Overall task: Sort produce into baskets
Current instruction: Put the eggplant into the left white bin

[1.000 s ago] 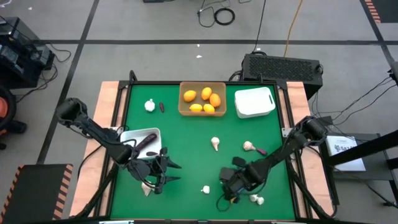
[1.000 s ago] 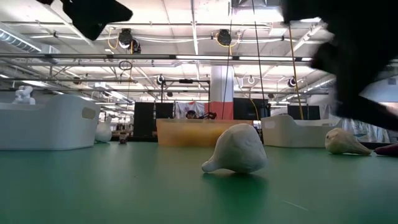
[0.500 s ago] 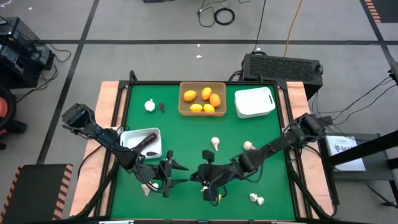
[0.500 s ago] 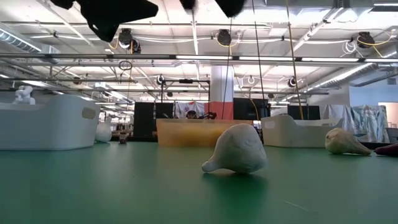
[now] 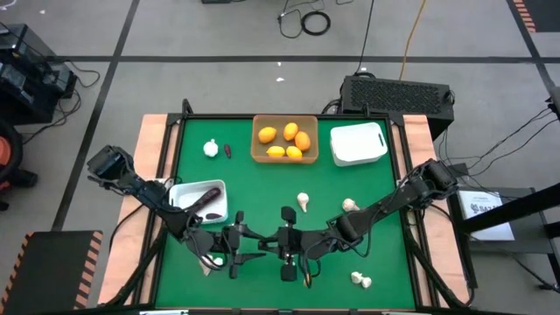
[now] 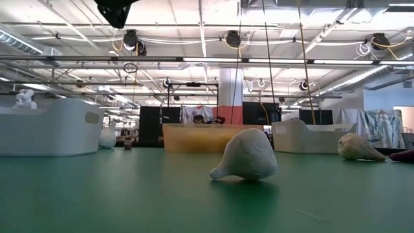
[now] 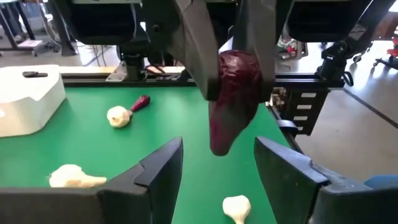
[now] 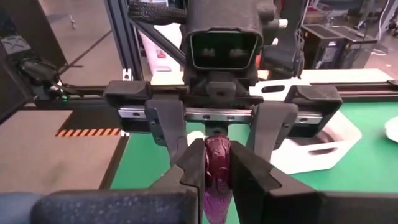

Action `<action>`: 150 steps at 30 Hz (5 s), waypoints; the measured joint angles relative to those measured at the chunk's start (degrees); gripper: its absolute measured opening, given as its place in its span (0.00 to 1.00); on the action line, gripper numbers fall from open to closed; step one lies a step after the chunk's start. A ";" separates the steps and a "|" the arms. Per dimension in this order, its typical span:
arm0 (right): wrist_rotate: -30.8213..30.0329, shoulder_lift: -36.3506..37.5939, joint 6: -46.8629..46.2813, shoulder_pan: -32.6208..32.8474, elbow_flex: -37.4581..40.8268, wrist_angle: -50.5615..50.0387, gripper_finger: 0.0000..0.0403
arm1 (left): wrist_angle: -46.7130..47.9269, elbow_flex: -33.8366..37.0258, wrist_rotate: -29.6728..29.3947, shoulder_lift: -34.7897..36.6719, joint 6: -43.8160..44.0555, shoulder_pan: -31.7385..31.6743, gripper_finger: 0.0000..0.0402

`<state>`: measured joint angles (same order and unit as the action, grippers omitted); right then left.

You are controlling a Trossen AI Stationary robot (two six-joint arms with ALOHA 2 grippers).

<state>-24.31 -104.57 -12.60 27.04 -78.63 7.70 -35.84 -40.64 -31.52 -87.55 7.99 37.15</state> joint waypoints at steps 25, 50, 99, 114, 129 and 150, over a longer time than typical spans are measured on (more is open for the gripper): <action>0.59 0.00 0.04 -0.04 0.00 0.82 0.13 | -3.78 0.00 2.55 0.00 -3.98 -0.07 0.21; 0.62 0.00 -3.56 -0.08 0.02 -9.70 0.58 | 40.73 0.02 2.91 20.99 19.53 0.02 0.15; 0.37 0.00 -8.70 3.46 7.39 -19.73 0.58 | 108.05 -6.48 17.27 31.43 75.95 -12.90 0.44; -0.17 -0.42 -8.76 3.33 7.43 -18.20 0.58 | 90.54 -11.93 9.81 21.08 43.40 -45.10 0.44; -0.14 -0.42 -8.79 3.33 7.43 -20.82 0.58 | 77.82 -11.91 13.47 2.32 39.46 -63.92 0.44; -0.05 -0.37 -8.58 3.44 7.43 -23.07 0.58 | 73.38 -11.87 12.03 -5.86 50.40 -65.35 0.44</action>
<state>-24.36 -104.95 -21.18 30.48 -71.20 -15.38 37.54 -52.51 -19.49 -93.41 58.39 -28.21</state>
